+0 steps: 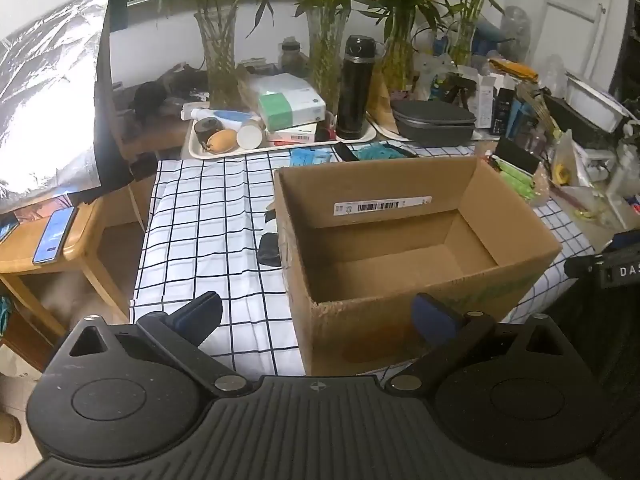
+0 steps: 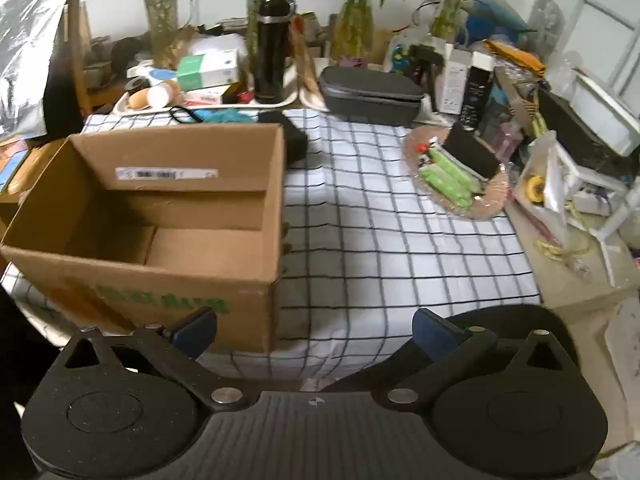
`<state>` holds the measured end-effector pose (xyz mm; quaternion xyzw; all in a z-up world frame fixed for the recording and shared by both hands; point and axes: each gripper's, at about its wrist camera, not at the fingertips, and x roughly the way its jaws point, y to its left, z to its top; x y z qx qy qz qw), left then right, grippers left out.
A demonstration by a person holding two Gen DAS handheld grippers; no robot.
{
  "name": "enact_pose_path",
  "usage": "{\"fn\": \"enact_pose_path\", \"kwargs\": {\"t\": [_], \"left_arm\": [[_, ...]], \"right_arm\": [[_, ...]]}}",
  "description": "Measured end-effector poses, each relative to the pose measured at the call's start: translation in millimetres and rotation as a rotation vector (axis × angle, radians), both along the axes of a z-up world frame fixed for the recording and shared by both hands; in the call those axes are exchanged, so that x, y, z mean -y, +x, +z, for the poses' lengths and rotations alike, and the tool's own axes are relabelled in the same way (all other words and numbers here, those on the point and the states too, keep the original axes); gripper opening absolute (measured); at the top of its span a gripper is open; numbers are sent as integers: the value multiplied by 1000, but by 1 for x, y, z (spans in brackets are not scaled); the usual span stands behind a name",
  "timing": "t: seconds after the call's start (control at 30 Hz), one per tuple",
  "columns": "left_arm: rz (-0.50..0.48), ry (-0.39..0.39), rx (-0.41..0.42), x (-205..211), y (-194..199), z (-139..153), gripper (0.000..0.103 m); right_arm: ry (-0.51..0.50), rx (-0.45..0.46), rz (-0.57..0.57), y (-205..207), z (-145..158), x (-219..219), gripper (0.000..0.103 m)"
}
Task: Organize soft objects
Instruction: 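Reach both tools toward the black items beside the cardboard box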
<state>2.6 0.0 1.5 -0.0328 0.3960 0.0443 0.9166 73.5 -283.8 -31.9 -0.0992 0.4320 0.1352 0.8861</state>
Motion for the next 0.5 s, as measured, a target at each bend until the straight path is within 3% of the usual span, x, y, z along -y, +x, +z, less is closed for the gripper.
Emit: {"fn": "enact_pose_path", "kwargs": {"t": [0.5], "left_arm": [[10,-59,28,-6,8,8,103]], "right_arm": [[-5,51,-4,13,11,6,103]]}}
